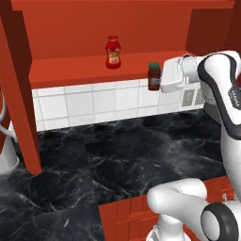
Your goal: Collect the paprika, ketchup, and shaker from the cabinet and place them next to the stove.
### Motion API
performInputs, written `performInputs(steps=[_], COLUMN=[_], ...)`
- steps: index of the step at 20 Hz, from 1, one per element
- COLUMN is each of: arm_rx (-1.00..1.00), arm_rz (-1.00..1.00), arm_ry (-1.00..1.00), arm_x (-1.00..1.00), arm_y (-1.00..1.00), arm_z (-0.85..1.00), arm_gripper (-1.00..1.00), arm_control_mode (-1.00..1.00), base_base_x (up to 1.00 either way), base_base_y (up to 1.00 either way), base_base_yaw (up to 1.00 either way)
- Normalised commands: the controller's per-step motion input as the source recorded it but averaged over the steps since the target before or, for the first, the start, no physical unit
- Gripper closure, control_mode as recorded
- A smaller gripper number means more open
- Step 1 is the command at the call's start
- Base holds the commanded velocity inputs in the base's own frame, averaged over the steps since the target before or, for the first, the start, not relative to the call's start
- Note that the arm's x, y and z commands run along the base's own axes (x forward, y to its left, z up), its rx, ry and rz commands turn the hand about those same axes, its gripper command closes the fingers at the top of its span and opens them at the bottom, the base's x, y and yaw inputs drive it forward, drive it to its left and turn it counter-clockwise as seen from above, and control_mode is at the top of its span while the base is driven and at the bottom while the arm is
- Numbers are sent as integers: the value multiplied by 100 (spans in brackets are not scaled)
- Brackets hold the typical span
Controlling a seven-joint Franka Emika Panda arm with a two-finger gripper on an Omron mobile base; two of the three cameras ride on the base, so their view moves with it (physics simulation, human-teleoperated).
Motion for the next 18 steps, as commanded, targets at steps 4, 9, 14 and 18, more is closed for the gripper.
performInputs(steps=[4, 9, 14, 18], arm_rx=[0, -2, 0, 0], arm_rz=[2, 2, 1, 0], arm_ry=[0, 0, 0, 0], arm_x=[-96, -68, -58, -49], arm_y=[-23, -1, 1, -8], arm_z=[-27, -49, -38, -19], arm_gripper=[100, 100, 100, 100], arm_control_mode=[-100, -100, -100, 100], base_base_x=[0, 0, 0, -15], base_base_y=[0, 0, 0, -9], base_base_yaw=[0, 0, 0, 2])
